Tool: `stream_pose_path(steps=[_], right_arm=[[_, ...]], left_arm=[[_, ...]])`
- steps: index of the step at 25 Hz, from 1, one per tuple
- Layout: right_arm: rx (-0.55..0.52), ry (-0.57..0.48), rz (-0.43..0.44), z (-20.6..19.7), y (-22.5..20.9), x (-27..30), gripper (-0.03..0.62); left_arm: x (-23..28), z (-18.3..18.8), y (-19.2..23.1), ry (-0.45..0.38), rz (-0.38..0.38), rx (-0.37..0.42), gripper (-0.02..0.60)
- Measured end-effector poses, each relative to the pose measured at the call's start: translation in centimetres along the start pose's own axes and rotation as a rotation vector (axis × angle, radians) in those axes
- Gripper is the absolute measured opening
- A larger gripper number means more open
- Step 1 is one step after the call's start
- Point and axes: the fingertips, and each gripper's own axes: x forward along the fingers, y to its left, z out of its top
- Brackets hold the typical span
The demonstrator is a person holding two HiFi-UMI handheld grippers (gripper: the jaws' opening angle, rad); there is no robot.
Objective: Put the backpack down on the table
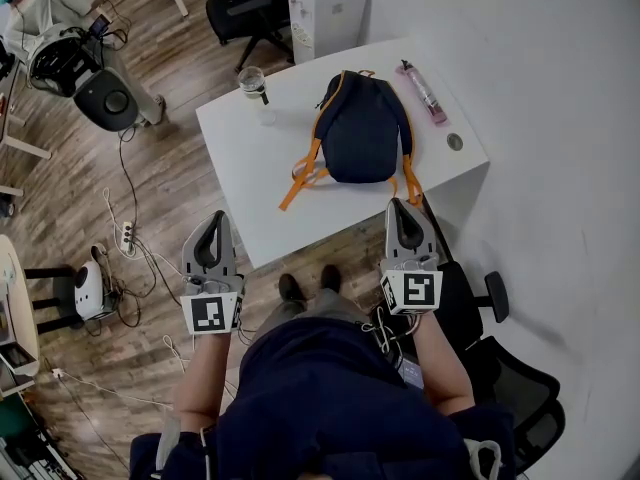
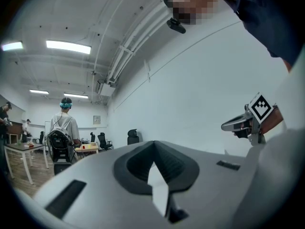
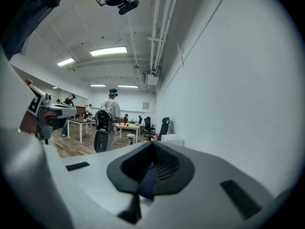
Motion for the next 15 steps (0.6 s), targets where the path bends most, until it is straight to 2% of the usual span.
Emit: stream_pose_path(steps=[8, 12, 15], right_arm=[[-0.016, 0.006, 0.01, 0.29, 0.47, 0.29, -0.003], [-0.026, 0.018, 0.006, 0.27, 0.39, 0.28, -0.003], [-0.03, 0.024, 0.006, 0.19, 0.42, 0.51, -0.003]], left_arm=[[-0.58, -0.36, 0.09, 0.007, -0.005, -0.009, 0.003], [-0.82, -1.04, -0.03, 0.051, -0.005, -0.018, 0.003], [-0.71, -0.69, -0.04, 0.017, -0.013, -0.019, 0.003]])
